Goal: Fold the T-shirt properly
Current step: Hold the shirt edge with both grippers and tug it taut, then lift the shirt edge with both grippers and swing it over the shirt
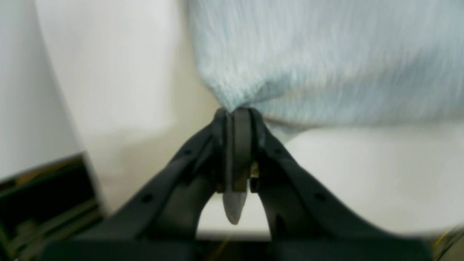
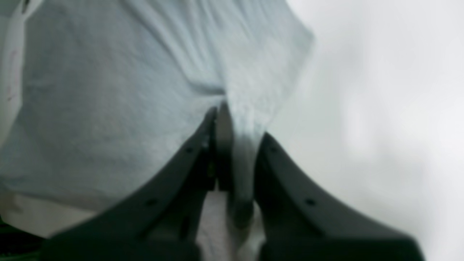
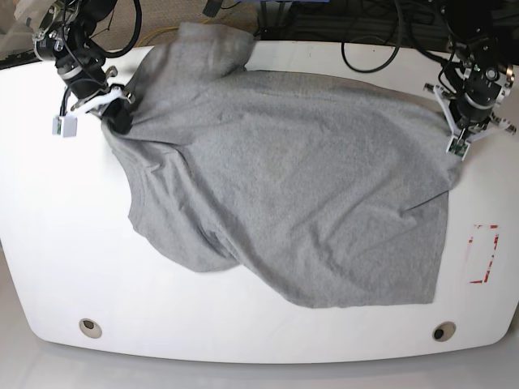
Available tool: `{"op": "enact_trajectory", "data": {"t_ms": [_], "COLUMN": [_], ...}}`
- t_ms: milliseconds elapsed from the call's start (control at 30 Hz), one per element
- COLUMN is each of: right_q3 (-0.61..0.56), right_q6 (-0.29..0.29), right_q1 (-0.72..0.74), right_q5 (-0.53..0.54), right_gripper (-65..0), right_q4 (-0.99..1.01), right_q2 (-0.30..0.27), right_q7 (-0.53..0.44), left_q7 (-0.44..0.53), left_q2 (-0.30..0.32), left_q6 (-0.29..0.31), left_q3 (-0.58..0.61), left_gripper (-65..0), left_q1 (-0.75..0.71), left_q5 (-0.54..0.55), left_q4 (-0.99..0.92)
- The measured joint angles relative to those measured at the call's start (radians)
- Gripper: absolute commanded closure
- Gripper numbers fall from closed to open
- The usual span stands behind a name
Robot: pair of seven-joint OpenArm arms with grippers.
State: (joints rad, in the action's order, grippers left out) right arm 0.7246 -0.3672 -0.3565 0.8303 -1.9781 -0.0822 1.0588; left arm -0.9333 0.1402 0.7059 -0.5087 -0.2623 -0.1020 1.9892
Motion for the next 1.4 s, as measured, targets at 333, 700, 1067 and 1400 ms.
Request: {"op": "enact_trajectory", "data": {"t_ms": [333,700,1067,1400], "right_q3": [-0.090,-0.231,-0.456,-0.693], "right_q6": [-0.006,-0.083,-0.092,-0.096], "right_q1": [0.246,0.603,1.040,1.443], "right_q5": [-0.211,-0.415,-0.438,-0.420], "right_gripper": [0.0,0.0,0.0,0.0], "right_q4": [0.013,0.200,0.447,0.562], "right_q2": [-0.070,-0.174,-0.338,-0.430], "right_q7": [0.008,0.016,0.008,-0.001], "left_q7": [0.006,-0.001,-0.093,-0.128], "left_q2": [-0.003,0.023,0.109,0.211], "left_q6": [0.001,0.004,0.004,0.006], "left_q3": [0.080,0.147,0.145,0.211], "left_gripper": [0.0,-0.1,-0.1,-0.1], "left_q1": [0.259,0.536,0.892,1.194], "left_q5": [-0.004,0.000,0.008,0.011], "left_q4": [0.004,-0.002,-0.006,-0.070]}}
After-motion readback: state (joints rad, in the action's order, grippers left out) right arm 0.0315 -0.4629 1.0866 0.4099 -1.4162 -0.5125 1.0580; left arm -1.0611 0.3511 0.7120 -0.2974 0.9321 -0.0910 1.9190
